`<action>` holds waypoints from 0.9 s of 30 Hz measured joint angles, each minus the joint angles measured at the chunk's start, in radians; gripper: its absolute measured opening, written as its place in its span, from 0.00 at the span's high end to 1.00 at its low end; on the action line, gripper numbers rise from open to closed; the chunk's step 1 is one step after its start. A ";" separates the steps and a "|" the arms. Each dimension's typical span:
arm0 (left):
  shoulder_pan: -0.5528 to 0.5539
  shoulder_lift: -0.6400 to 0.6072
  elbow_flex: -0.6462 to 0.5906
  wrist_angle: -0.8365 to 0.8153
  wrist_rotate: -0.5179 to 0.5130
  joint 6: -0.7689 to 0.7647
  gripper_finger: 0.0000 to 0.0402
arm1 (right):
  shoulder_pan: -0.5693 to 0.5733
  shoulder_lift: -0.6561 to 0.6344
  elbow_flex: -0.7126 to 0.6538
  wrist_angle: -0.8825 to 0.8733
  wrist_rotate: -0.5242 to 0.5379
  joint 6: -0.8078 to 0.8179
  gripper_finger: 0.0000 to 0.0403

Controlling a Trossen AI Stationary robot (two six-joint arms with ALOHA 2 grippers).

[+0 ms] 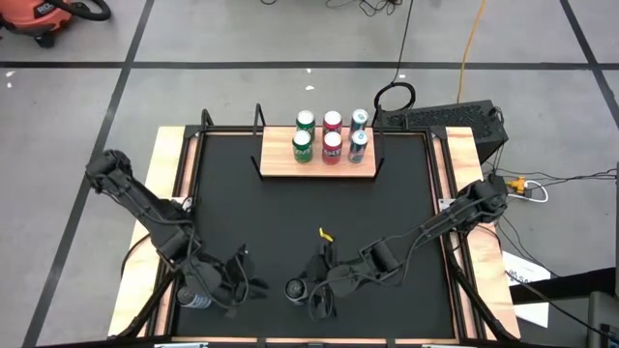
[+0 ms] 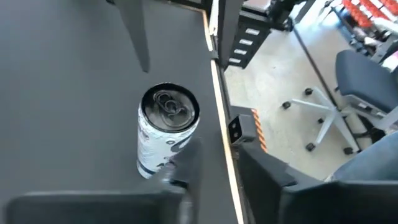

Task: Place canned beverage on shelf
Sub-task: Put the right white soda can on the shelf

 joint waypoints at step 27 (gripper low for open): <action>0.067 0.138 0.000 -0.018 -0.053 0.035 0.24 | 0.025 0.156 0.000 0.086 0.061 0.019 0.28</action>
